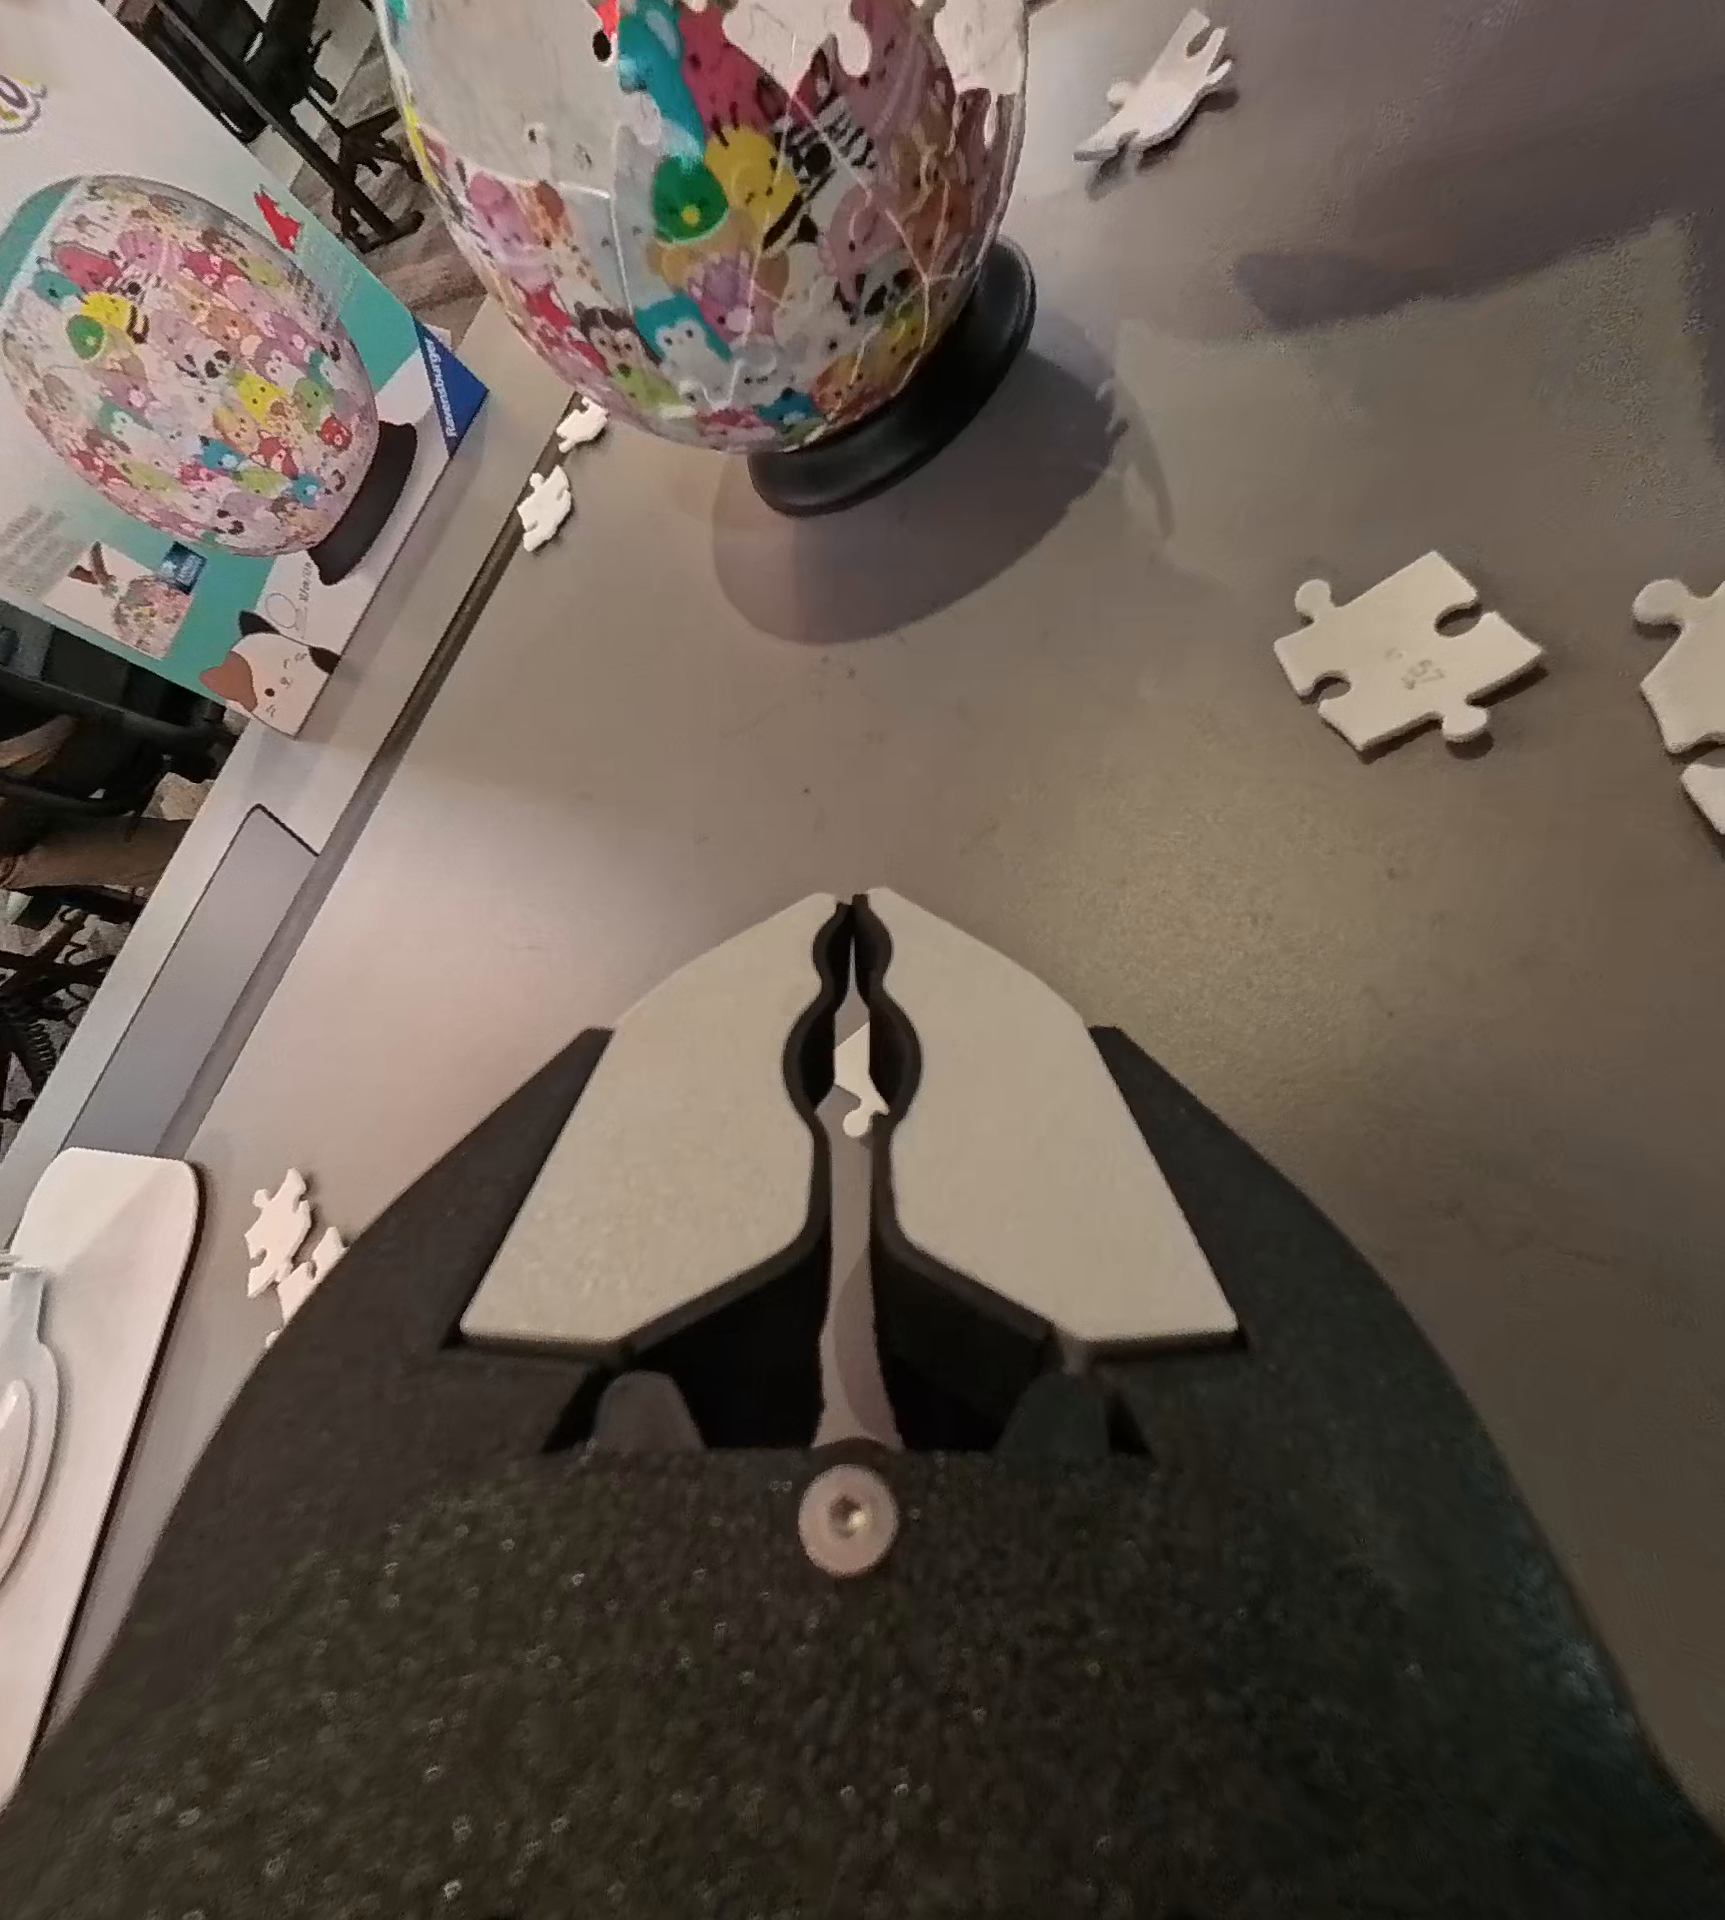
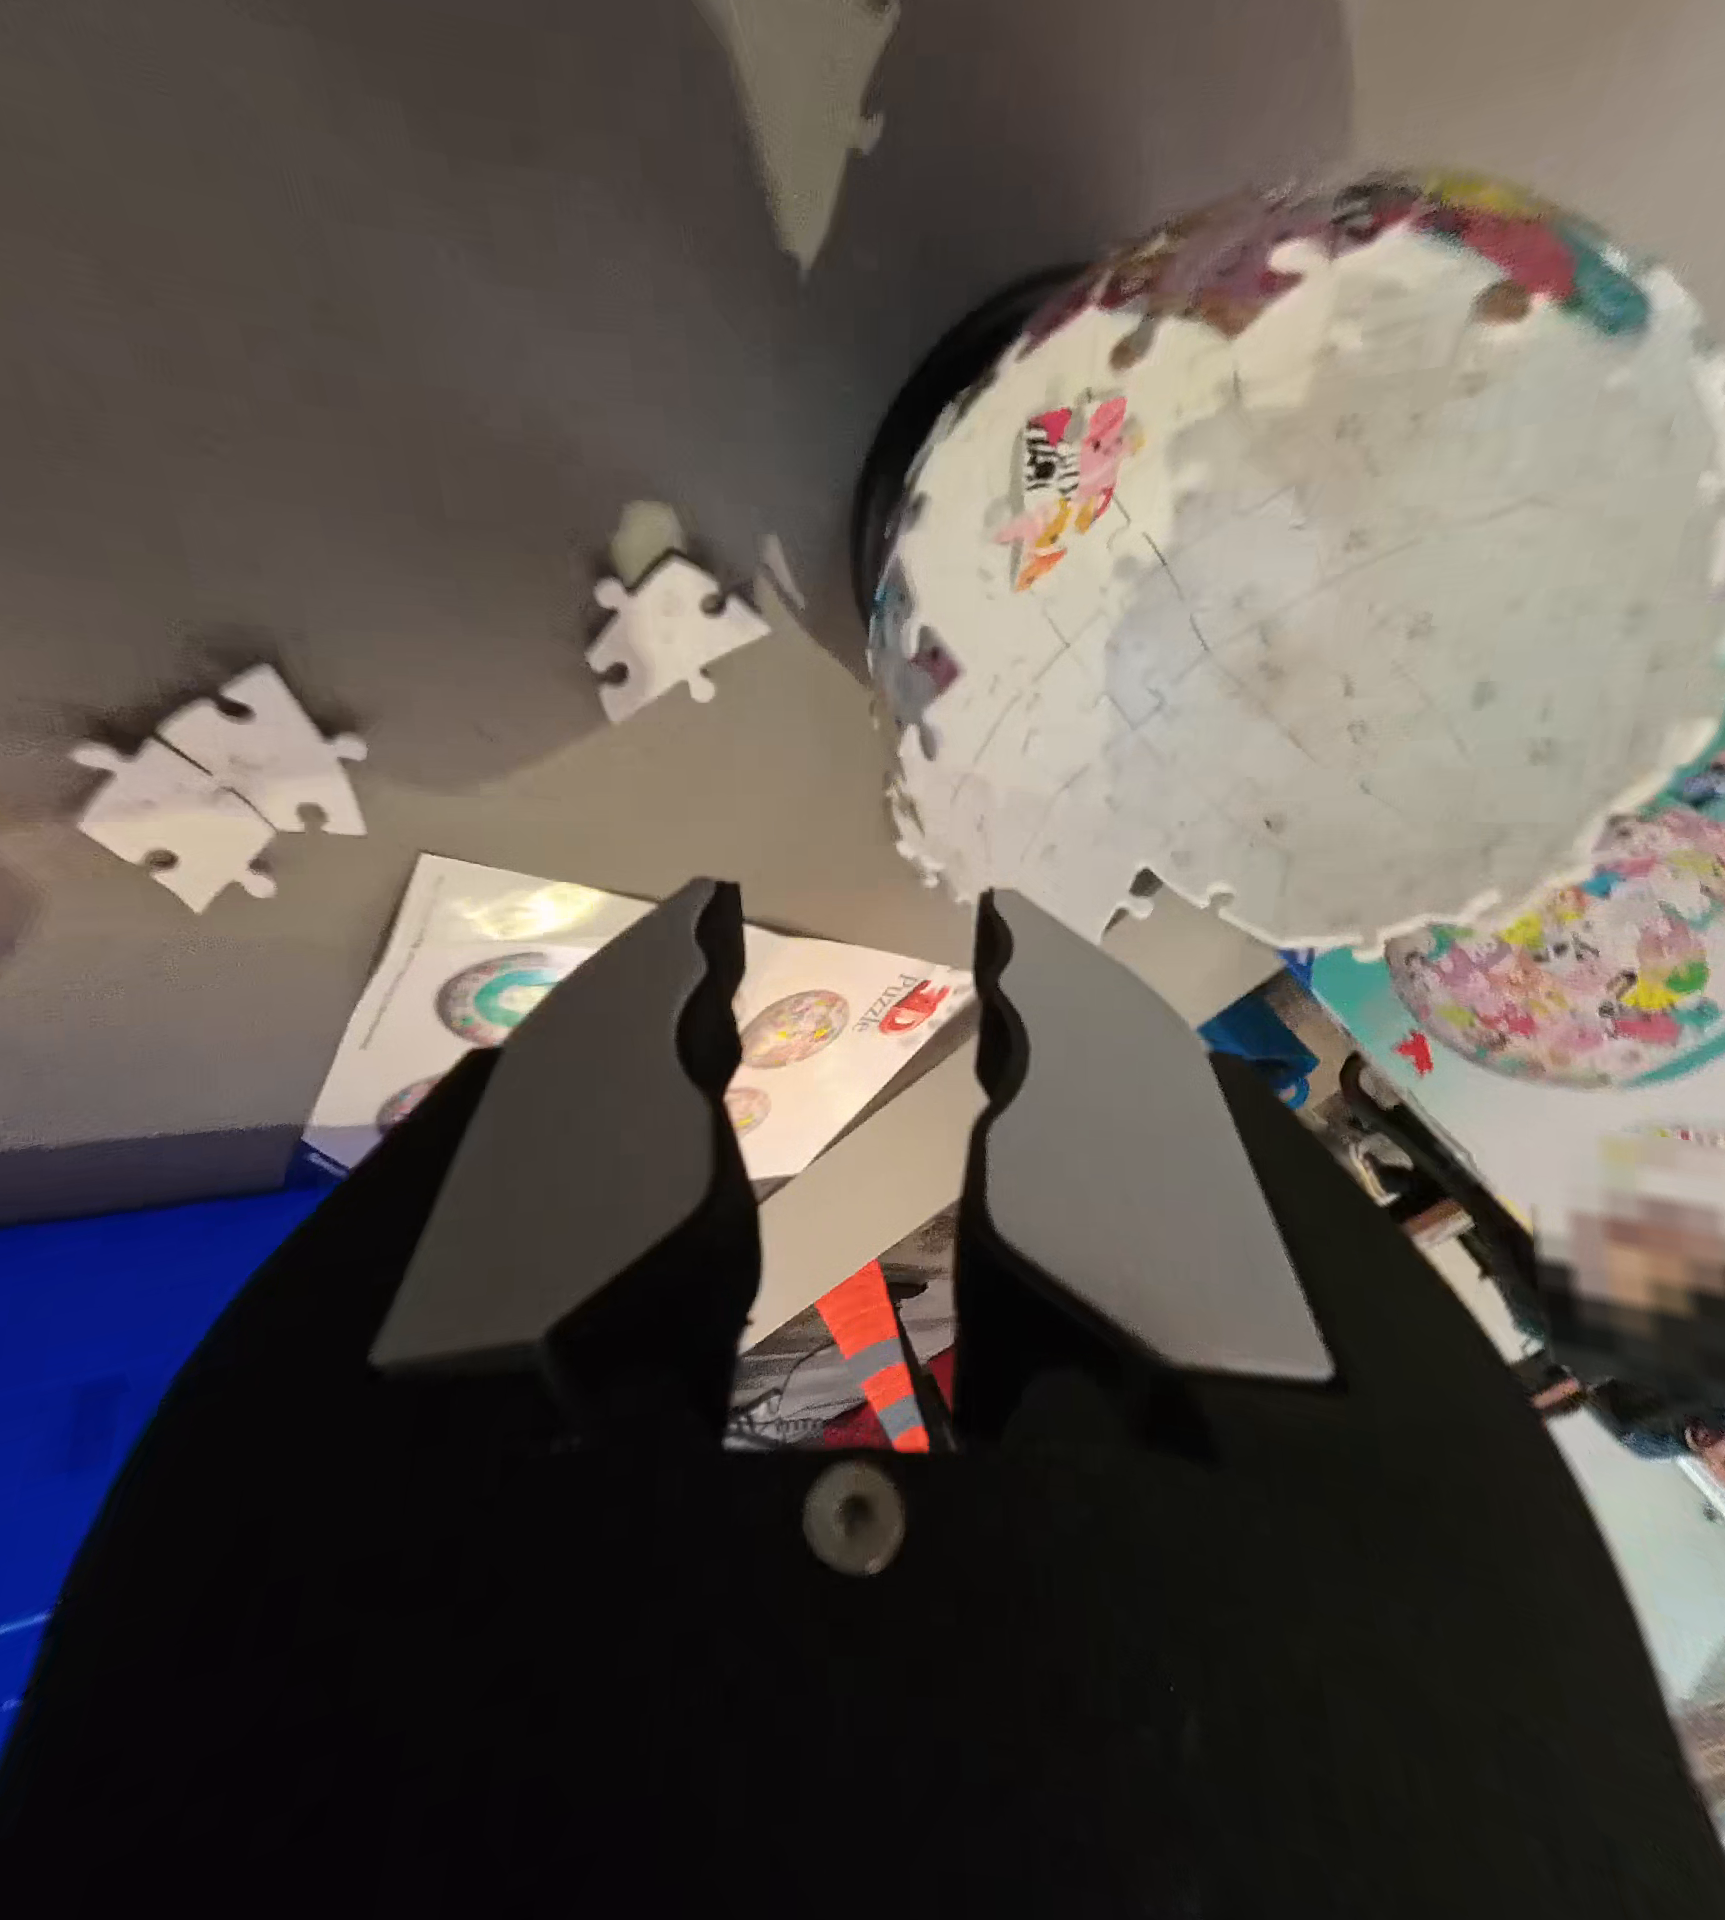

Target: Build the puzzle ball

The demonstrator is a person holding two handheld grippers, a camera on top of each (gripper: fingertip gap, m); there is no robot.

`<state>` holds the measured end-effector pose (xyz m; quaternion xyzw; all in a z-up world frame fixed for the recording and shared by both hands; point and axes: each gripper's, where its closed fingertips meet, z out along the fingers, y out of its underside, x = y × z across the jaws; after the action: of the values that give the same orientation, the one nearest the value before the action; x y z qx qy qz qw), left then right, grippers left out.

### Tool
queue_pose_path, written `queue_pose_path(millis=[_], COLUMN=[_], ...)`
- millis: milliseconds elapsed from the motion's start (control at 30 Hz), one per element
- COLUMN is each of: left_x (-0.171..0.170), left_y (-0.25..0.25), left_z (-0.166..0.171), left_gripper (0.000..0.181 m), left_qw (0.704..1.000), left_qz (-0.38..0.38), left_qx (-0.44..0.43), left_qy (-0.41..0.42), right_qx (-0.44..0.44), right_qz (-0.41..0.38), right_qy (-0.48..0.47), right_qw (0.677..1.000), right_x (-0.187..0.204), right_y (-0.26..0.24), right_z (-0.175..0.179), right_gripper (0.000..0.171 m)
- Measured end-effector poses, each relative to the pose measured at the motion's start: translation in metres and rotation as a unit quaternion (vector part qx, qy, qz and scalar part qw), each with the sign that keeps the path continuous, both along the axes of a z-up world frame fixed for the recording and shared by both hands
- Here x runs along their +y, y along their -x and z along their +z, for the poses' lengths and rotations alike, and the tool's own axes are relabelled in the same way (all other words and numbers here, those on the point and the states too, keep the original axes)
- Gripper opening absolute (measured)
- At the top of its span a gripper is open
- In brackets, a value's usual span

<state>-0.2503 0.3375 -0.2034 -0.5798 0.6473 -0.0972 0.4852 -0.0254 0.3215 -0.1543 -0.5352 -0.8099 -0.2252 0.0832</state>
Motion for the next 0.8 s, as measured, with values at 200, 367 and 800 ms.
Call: queue_pose_path(millis=[200,367,800], left_x=[-0.004,-0.004,-0.003], left_y=[-0.002,-0.001,-0.001], left_z=[0.0,-0.001,-0.004], left_gripper=[0.0,0.0,0.0], left_qw=[1.0,1.0,1.0], left_qz=[-0.008,-0.007,-0.006], left_qx=[0.005,0.009,0.015], left_qy=[-0.015,-0.021,-0.016], right_qx=[0.041,0.027,-0.017], right_qz=[-0.018,-0.037,0.039], right_qy=[-0.032,0.006,0.021], right_qw=[0.998,0.999,0.999], right_x=[-0.007,0.01,0.018], right_y=[0.017,0.009,0.014], right_z=[-0.006,-0.026,-0.043], right_gripper=[0.037,0.034,0.006])
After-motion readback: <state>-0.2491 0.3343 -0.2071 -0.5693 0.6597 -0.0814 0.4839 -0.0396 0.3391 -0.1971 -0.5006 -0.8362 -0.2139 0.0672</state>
